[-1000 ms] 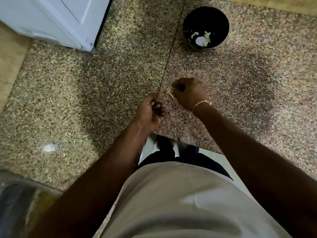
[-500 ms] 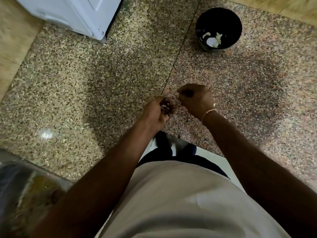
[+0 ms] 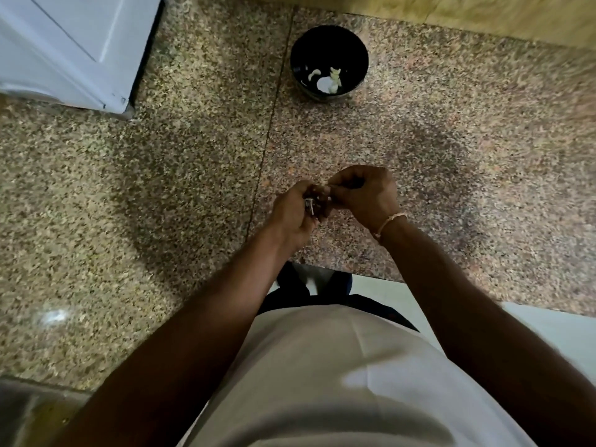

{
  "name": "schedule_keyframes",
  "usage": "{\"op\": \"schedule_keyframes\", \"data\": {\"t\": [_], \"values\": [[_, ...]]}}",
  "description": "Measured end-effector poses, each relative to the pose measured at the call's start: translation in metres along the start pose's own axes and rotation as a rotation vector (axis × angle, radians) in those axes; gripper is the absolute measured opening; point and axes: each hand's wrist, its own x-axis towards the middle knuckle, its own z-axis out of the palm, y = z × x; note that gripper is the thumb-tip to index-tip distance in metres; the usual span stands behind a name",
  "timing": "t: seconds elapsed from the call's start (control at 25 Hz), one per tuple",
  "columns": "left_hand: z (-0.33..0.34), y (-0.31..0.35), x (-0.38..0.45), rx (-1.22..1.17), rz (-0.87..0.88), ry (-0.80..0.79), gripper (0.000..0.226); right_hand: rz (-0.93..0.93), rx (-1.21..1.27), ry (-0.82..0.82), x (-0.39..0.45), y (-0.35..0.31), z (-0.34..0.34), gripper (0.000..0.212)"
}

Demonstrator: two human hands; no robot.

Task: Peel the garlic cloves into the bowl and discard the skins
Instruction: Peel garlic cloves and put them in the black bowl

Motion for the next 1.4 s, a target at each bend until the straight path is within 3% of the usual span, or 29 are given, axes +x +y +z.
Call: {"op": "schedule_keyframes", "data": {"t": [0.16,0.28,0.52,0.72,0.92,1.08,1.28,1.4], "values": [[0.002,-0.006,0.006,0.09,-0.027,0.032,0.038,0.216,0.124,0.241,0.011,0.036,-0.02,0.016],[-0.001,-0.005,0.009,0.149,-0.037,0.029,0.035,0.293,0.084,0.274,0.014,0.054,-0.026,0.017],[0.005,-0.002,0.012,0.207,-0.064,0.063,0.038,0.046,-0.424,0.226,0.022,0.046,-0.006,0.008],[0.001,0.009,0.016,0.193,-0.068,0.092,0.037,-0.093,-0.556,0.191,0.028,0.041,0.004,0.01],[-0.004,0.026,0.02,0.089,-0.046,0.127,0.04,-0.079,-0.305,0.064,0.052,0.019,0.018,0.013],[-0.009,0.044,0.023,0.034,-0.022,0.164,0.04,0.066,-0.044,0.005,0.088,-0.006,0.037,0.014],[-0.021,0.056,0.025,0.005,-0.013,0.184,0.042,0.053,-0.119,0.028,0.111,-0.01,0.052,0.009],[-0.022,0.055,0.027,0.028,-0.01,0.187,0.039,0.082,-0.043,0.068,0.109,-0.008,0.048,0.009]]}}
